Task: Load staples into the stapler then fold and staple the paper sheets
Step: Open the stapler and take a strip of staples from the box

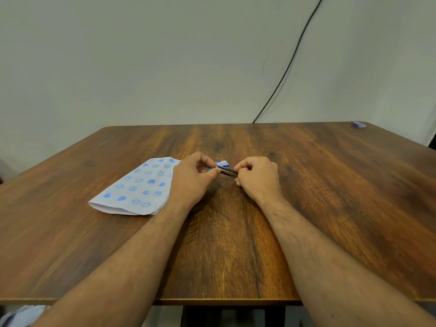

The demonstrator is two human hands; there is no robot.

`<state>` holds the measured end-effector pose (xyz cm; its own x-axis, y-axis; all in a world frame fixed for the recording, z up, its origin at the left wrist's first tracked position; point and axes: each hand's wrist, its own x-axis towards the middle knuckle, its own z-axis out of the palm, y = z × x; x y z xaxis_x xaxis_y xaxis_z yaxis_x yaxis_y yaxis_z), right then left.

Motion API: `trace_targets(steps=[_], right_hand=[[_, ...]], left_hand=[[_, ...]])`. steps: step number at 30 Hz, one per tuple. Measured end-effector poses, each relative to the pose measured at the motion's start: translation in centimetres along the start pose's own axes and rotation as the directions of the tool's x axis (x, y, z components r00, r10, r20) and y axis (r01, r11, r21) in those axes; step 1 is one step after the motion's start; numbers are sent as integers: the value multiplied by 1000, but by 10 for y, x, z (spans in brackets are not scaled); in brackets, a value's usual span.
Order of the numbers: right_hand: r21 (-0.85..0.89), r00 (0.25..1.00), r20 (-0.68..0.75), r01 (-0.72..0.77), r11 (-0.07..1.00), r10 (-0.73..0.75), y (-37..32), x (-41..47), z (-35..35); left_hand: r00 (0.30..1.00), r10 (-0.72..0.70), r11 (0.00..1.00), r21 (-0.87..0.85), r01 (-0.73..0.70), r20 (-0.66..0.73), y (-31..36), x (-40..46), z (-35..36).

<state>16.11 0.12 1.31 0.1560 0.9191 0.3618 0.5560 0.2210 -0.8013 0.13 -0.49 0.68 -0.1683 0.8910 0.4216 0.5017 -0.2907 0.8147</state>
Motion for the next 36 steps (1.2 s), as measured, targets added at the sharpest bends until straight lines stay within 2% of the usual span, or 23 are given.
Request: trace_targets(steps=[6,16,19,23,25,36], right_hand=[[23,999,33,-5,1000,4,1,1,1],[146,989,144,20,989,-41,-3,-3,-5],[126,968,207,121,985,-145,0,-4,-5],[119,943,236,213,970,-236,1,-5,-4],[94,926,251,265,960,-281,1,-5,-6],[-50,921,261,313,949,-290,2,-1,-4]], left_hand=[[999,-31,999,-40,30,-34,-1,2,-1],[997,40,992,-116,-47,-63,3,0,-5],[997,21,993,-111,-29,-71,1,2,-5],[998,-12,972,-237,-3,-60,-1,2,-5],[998,-4,969,-248,-11,-61,-1,2,-5],[997,-27,968,-249,8,-71,-3,4,-4]])
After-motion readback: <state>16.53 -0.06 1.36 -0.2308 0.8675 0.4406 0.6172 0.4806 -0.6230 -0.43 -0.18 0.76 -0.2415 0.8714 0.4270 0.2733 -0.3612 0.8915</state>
